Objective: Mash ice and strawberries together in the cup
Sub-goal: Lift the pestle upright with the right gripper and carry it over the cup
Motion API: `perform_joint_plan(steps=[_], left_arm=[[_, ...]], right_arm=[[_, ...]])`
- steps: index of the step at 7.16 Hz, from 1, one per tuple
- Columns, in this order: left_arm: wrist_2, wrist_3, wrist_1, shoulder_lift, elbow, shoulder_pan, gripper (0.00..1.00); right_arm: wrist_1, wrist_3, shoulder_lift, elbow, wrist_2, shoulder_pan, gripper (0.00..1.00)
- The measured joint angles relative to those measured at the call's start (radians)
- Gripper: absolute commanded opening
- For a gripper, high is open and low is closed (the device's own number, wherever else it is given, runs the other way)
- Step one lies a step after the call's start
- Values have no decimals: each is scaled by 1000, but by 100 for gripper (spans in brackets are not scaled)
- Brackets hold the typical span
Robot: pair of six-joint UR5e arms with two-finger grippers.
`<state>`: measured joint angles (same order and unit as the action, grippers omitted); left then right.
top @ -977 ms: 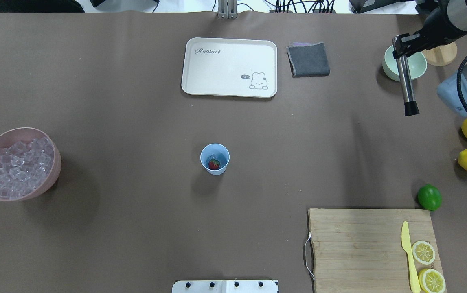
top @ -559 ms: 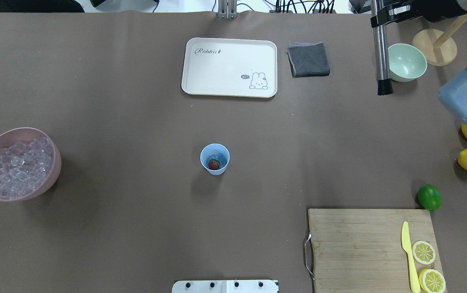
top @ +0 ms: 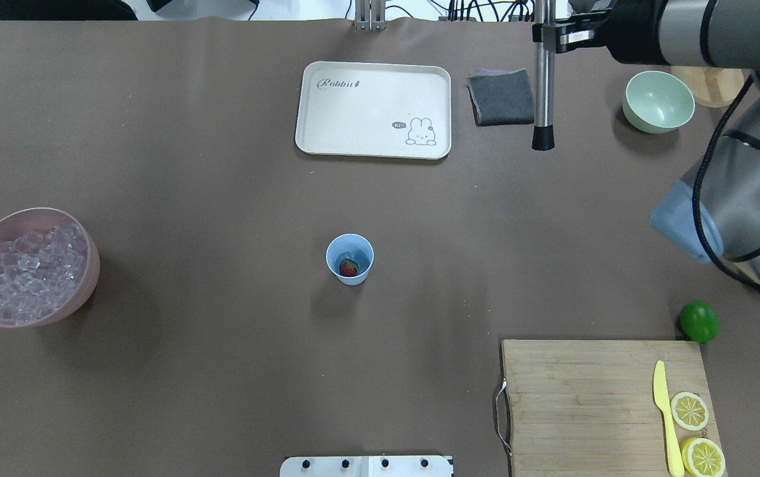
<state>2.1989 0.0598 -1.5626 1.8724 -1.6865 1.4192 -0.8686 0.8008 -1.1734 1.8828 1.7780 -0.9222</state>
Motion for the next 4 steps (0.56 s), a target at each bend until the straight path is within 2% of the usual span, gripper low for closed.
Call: perform_joint_plan(steps=[2, 4], left_arm=[[3, 0, 2, -6, 3, 2, 97], [4, 11, 2, -8, 10, 5, 97]], right_arm=[[154, 48, 2, -4, -177, 129, 0], [261, 65, 8, -7, -319, 231, 0]])
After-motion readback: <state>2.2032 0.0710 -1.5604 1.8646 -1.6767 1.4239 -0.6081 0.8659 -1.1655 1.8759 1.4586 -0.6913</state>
